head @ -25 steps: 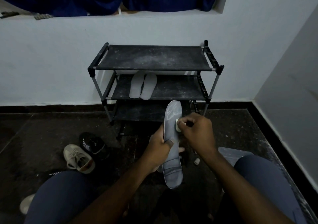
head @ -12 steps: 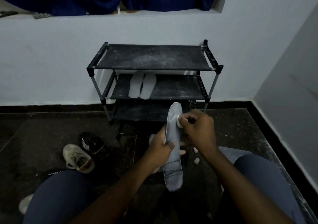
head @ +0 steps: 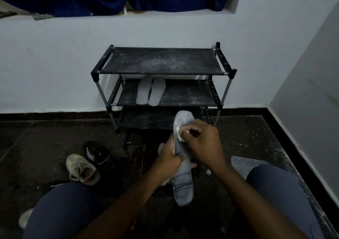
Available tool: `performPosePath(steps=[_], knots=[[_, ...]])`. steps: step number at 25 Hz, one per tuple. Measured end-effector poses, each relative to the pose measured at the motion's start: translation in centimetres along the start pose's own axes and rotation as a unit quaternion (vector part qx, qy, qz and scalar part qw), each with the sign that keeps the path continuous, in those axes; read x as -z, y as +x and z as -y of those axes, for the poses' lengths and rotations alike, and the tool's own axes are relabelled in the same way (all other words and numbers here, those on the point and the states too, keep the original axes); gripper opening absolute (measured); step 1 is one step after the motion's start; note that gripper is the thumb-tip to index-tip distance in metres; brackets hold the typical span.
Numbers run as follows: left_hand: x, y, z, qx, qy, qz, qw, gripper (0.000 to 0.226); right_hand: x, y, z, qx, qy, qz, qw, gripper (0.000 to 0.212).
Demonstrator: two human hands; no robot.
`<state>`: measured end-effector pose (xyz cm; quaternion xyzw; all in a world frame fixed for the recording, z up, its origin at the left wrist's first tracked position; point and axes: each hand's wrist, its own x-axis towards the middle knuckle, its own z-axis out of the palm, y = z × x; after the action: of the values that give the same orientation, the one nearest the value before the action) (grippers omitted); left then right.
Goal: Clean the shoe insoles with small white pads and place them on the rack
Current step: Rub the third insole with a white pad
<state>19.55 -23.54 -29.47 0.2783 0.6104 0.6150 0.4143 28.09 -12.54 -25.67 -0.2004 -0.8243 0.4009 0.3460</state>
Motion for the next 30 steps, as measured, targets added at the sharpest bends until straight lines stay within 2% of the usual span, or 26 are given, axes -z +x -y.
performPosePath(steps=[3,6,8,11,13,16,18,22,26,30], knots=[[0.4,0.0,-0.1,-0.022,0.008,-0.015,1.000,0.073,-0.3,-0.4,0.2,0.017,0.005,0.052,0.998,0.009],[0.2,0.0,0.0,-0.003,-0.021,0.001,1.000,0.077,0.3,0.3,-0.5,-0.019,-0.003,-0.021,1.000,0.007],[0.1,0.2,0.3,-0.002,-0.008,0.003,1.000,0.079,0.2,0.3,0.0,-0.008,0.001,-0.036,0.999,0.006],[0.3,0.2,0.2,-0.020,0.030,-0.021,0.999,0.075,-0.4,-0.5,0.6,0.025,0.011,0.041,0.999,0.014],[0.5,0.2,0.3,-0.030,0.035,-0.024,0.999,0.072,-0.2,-0.4,0.3,0.021,0.009,0.060,0.998,0.017],[0.2,-0.1,0.0,-0.003,-0.006,0.001,1.000,0.078,0.1,0.2,-0.1,-0.005,0.012,-0.003,1.000,0.015],[0.2,0.1,0.3,-0.016,0.010,-0.005,1.000,0.077,-0.2,0.1,0.1,0.007,0.019,-0.016,1.000,0.015],[0.6,0.3,0.4,-0.039,0.048,-0.031,0.998,0.068,-0.4,-0.5,0.2,0.003,0.041,0.061,0.997,0.013],[0.2,0.1,0.5,0.002,0.004,0.011,1.000,0.086,0.1,0.2,-0.2,-0.015,0.061,-0.031,0.998,0.012],[0.3,0.2,0.4,-0.017,0.032,-0.006,0.999,0.076,-0.4,-0.5,0.0,-0.005,0.054,0.050,0.997,0.012]])
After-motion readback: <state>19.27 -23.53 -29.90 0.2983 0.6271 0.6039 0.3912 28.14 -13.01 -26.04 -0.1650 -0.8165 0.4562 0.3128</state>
